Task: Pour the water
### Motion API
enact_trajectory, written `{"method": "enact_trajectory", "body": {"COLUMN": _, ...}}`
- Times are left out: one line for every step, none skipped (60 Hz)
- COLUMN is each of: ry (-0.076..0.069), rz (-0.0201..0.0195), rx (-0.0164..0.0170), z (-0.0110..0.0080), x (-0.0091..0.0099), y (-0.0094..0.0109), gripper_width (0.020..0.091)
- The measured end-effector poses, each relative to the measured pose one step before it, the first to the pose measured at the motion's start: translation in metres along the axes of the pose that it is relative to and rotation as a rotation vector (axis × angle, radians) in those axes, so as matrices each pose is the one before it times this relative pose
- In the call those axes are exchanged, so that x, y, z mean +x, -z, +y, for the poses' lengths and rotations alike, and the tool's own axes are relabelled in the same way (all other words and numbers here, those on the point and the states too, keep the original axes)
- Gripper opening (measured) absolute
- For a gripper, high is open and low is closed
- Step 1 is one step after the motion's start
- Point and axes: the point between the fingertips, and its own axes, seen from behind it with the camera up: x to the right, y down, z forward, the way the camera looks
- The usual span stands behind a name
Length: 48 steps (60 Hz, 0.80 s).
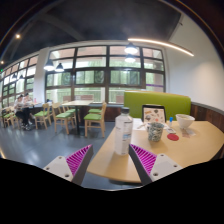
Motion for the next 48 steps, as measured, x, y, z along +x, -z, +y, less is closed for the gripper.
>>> {"method": "enact_trajectory", "body": {"ry": -0.0032, "rz": 0.01048, "rx": 0.00158, "z": 0.00027, "x": 0.00690, "y": -0.00707, "gripper_width": 0.0828}}
{"method": "enact_trajectory", "body": {"ry": -0.0025, "rz": 0.01010, "rx": 0.00100, "z": 0.00015, "x": 0.00659, "y": -0.00712, "gripper_width": 0.0827}}
{"method": "enact_trajectory", "body": {"ry": -0.0029, "rz": 0.01015, "rx": 0.00012, "z": 0.00009, "x": 0.00638, "y": -0.00714, "gripper_width": 0.0825}}
{"method": "enact_trajectory", "body": {"ry": -0.0035, "rz": 0.00955, "rx": 0.00070, "z": -0.00001, "x": 0.00597, "y": -0.00717, "gripper_width": 0.0824}}
{"method": "enact_trajectory", "body": {"ry": -0.0040, "rz": 0.00767, "rx": 0.00102, "z": -0.00032, "x": 0.00534, "y": -0.00787, "gripper_width": 0.0820}}
{"method": "enact_trajectory", "body": {"ry": -0.0044, "rz": 0.00671, "rx": 0.00057, "z": -0.00018, "x": 0.00503, "y": -0.00817, "gripper_width": 0.0819}}
{"method": "enact_trajectory", "body": {"ry": -0.0045, "rz": 0.00634, "rx": -0.00065, "z": -0.00014, "x": 0.00408, "y": -0.00781, "gripper_width": 0.0813}}
{"method": "enact_trajectory", "body": {"ry": -0.0046, "rz": 0.00970, "rx": -0.00317, "z": -0.00183, "x": -0.01288, "y": 0.00787, "gripper_width": 0.0818}}
{"method": "enact_trajectory", "body": {"ry": -0.0032, "rz": -0.00255, "rx": -0.00194, "z": -0.00006, "x": 0.00875, "y": -0.01274, "gripper_width": 0.0822}}
{"method": "enact_trajectory", "body": {"ry": -0.0028, "rz": -0.00202, "rx": -0.00169, "z": -0.00014, "x": 0.00103, "y": -0.00680, "gripper_width": 0.0824}}
{"method": "enact_trajectory", "body": {"ry": -0.0018, "rz": -0.00354, "rx": -0.00029, "z": -0.00039, "x": -0.00035, "y": -0.00619, "gripper_width": 0.0831}}
{"method": "enact_trajectory", "body": {"ry": -0.0005, "rz": -0.00500, "rx": 0.00120, "z": -0.00074, "x": -0.00071, "y": -0.00640, "gripper_width": 0.0833}}
{"method": "enact_trajectory", "body": {"ry": 0.0012, "rz": -0.00597, "rx": 0.00277, "z": -0.00084, "x": -0.00115, "y": -0.00662, "gripper_width": 0.0833}}
{"method": "enact_trajectory", "body": {"ry": 0.0033, "rz": -0.00657, "rx": 0.00307, "z": -0.00093, "x": -0.00118, "y": -0.00627, "gripper_width": 0.0834}}
{"method": "enact_trajectory", "body": {"ry": 0.0044, "rz": -0.00519, "rx": 0.00312, "z": -0.00058, "x": -0.00106, "y": -0.00625, "gripper_width": 0.0832}}
{"method": "enact_trajectory", "body": {"ry": 0.0044, "rz": -0.00135, "rx": 0.00325, "z": -0.00074, "x": -0.00024, "y": -0.00591, "gripper_width": 0.0835}}
{"method": "enact_trajectory", "body": {"ry": 0.0029, "rz": 0.00407, "rx": 0.00342, "z": -0.00104, "x": -0.00217, "y": -0.00379, "gripper_width": 0.0830}}
{"method": "enact_trajectory", "body": {"ry": 0.0036, "rz": 0.00453, "rx": 0.00340, "z": -0.00114, "x": 0.00090, "y": -0.00586, "gripper_width": 0.0829}}
{"method": "enact_trajectory", "body": {"ry": 0.0046, "rz": 0.00353, "rx": 0.00327, "z": 0.00041, "x": 0.00361, "y": -0.00953, "gripper_width": 0.0829}}
{"method": "enact_trajectory", "body": {"ry": 0.0038, "rz": 0.00351, "rx": 0.00251, "z": -0.00100, "x": 0.00093, "y": -0.00564, "gripper_width": 0.0831}}
{"method": "enact_trajectory", "body": {"ry": 0.0034, "rz": 0.00434, "rx": 0.00442, "z": -0.00126, "x": 0.00107, "y": -0.00555, "gripper_width": 0.0832}}
{"method": "enact_trajectory", "body": {"ry": 0.0020, "rz": 0.00559, "rx": 0.00446, "z": -0.00123, "x": 0.00131, "y": -0.00595, "gripper_width": 0.0832}}
{"method": "enact_trajectory", "body": {"ry": -0.0003, "rz": 0.00651, "rx": 0.00404, "z": -0.00113, "x": 0.00124, "y": -0.00555, "gripper_width": 0.0831}}
{"method": "enact_trajectory", "body": {"ry": -0.0024, "rz": 0.00650, "rx": 0.00464, "z": -0.00142, "x": 0.00140, "y": -0.00579, "gripper_width": 0.0831}}
{"method": "enact_trajectory", "body": {"ry": -0.0037, "rz": 0.00515, "rx": 0.00662, "z": -0.00183, "x": 0.00105, "y": -0.00549, "gripper_width": 0.0831}}
{"method": "enact_trajectory", "body": {"ry": -0.0028, "rz": 0.00437, "rx": 0.00704, "z": -0.00237, "x": 0.00085, "y": -0.00236, "gripper_width": 0.0832}}
{"method": "enact_trajectory", "body": {"ry": -0.0028, "rz": 0.00326, "rx": 0.00545, "z": -0.00120, "x": 0.00040, "y": -0.00502, "gripper_width": 0.0830}}
{"method": "enact_trajectory", "body": {"ry": -0.0027, "rz": 0.00208, "rx": 0.00433, "z": -0.00143, "x": -0.00206, "y": -0.00173, "gripper_width": 0.0829}}
{"method": "enact_trajectory", "body": {"ry": 0.0000, "rz": -0.00084, "rx": 0.00506, "z": 0.00020, "x": -0.00061, "y": -0.00599, "gripper_width": 0.0814}}
{"method": "enact_trajectory", "body": {"ry": 0.0011, "rz": 0.00483, "rx": 0.00240, "z": -0.00005, "x": 0.00088, "y": -0.00418, "gripper_width": 0.0732}}
{"method": "enact_trajectory", "body": {"ry": 0.0043, "rz": 0.00630, "rx": 0.00022, "z": 0.00074, "x": 0.00052, "y": -0.00363, "gripper_width": 0.0649}}
{"method": "enact_trajectory", "body": {"ry": -0.0011, "rz": 0.00094, "rx": 0.00126, "z": 0.00114, "x": -0.00017, "y": -0.00302, "gripper_width": 0.0567}}
{"method": "enact_trajectory", "body": {"ry": -0.0005, "rz": 0.00508, "rx": 0.01138, "z": -0.00149, "x": 0.00070, "y": -0.00258, "gripper_width": 0.0566}}
{"method": "enact_trajectory", "body": {"ry": 0.0042, "rz": 0.01016, "rx": 0.01047, "z": -0.00090, "x": 0.00203, "y": -0.00199, "gripper_width": 0.0564}}
{"method": "enact_trajectory", "body": {"ry": 0.0025, "rz": 0.00548, "rx": 0.00639, "z": 0.00019, "x": 0.00096, "y": -0.00135, "gripper_width": 0.0563}}
{"method": "enact_trajectory", "body": {"ry": 0.0023, "rz": 0.00269, "rx": 0.00831, "z": 0.00026, "x": -0.00001, "y": -0.00107, "gripper_width": 0.0561}}
{"method": "enact_trajectory", "body": {"ry": 0.0010, "rz": 0.00126, "rx": 0.01382, "z": -0.00147, "x": 0.00001, "y": -0.00063, "gripper_width": 0.0552}}
{"method": "enact_trajectory", "body": {"ry": -0.0025, "rz": -0.00109, "rx": 0.00909, "z": -0.00034, "x": -0.00042, "y": -0.00079, "gripper_width": 0.0549}}
{"method": "enact_trajectory", "body": {"ry": -0.0032, "rz": -0.00057, "rx": 0.00599, "z": 0.00019, "x": -0.00041, "y": -0.00071, "gripper_width": 0.0543}}
{"method": "enact_trajectory", "body": {"ry": -0.0031, "rz": -0.00060, "rx": 0.00318, "z": 0.00083, "x": -0.00006, "y": -0.00060, "gripper_width": 0.0535}}
{"method": "enact_trajectory", "body": {"ry": -0.0048, "rz": -0.00177, "rx": 0.00563, "z": 0.00000, "x": -0.00027, "y": -0.00025, "gripper_width": 0.0534}}
{"method": "enact_trajectory", "body": {"ry": -0.0057, "rz": -0.00365, "rx": 0.00419, "z": 0.00002, "x": -0.00014, "y": -0.00014, "gripper_width": 0.0520}}
{"method": "enact_trajectory", "body": {"ry": -0.0069, "rz": -0.00279, "rx": 0.00315, "z": 0.00011, "x": 0.00018, "y": -0.00018, "gripper_width": 0.0516}}
{"method": "enact_trajectory", "body": {"ry": -0.0061, "rz": -0.00335, "rx": 0.00232, "z": 0.00017, "x": 0.00004, "y": -0.00017, "gripper_width": 0.0501}}
{"method": "enact_trajectory", "body": {"ry": -0.0065, "rz": -0.00462, "rx": 0.00320, "z": -0.00026, "x": -0.00052, "y": -0.00019, "gripper_width": 0.0488}}
{"method": "enact_trajectory", "body": {"ry": -0.0015, "rz": -0.00559, "rx": 0.00099, "z": 0.00022, "x": 0.00322, "y": -0.00349, "gripper_width": 0.0481}}
{"method": "enact_trajectory", "body": {"ry": 0.0012, "rz": -0.00460, "rx": 0.00161, "z": -0.00044, "x": -0.00049, "y": -0.00002, "gripper_width": 0.0454}}
{"method": "enact_trajectory", "body": {"ry": 0.0008, "rz": -0.00140, "rx": 0.00073, "z": -0.00001, "x": -0.00005, "y": 0.00024, "gripper_width": 0.0455}}
